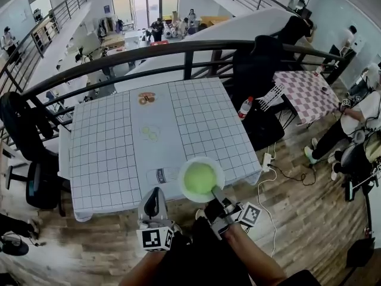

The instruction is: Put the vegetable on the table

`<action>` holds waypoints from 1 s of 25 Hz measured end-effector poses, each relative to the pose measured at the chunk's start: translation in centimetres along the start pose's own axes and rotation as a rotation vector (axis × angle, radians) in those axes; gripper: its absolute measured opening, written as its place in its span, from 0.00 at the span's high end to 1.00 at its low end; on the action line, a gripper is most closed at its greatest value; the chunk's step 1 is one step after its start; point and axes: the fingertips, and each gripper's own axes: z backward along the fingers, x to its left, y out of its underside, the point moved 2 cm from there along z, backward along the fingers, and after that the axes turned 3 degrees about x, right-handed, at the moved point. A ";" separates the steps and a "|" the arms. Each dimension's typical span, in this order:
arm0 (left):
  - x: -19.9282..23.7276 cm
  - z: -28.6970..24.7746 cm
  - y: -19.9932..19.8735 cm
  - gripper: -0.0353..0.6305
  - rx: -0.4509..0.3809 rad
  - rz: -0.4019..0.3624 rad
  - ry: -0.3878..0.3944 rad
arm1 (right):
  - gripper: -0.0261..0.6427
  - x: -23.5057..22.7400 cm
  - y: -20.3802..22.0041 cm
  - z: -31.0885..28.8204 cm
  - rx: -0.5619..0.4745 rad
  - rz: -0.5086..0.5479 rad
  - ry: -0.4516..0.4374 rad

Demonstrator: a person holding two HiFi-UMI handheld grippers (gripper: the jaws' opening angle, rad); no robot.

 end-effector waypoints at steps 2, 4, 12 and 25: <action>0.3 -1.0 0.4 0.94 0.001 -0.008 -0.007 | 0.91 -0.2 -0.5 -1.2 0.017 0.014 0.006; 0.1 -1.7 0.9 0.94 0.003 -0.012 -0.018 | 0.91 -0.6 -1.1 -1.7 0.035 0.015 -0.009; -2.4 -5.4 1.2 0.94 0.013 -0.011 -0.030 | 0.91 -3.0 -5.4 -4.7 0.101 0.022 -0.029; -6.2 -11.2 3.3 0.94 -0.021 0.009 -0.070 | 0.91 -8.9 -11.2 -6.3 0.151 -0.008 -0.021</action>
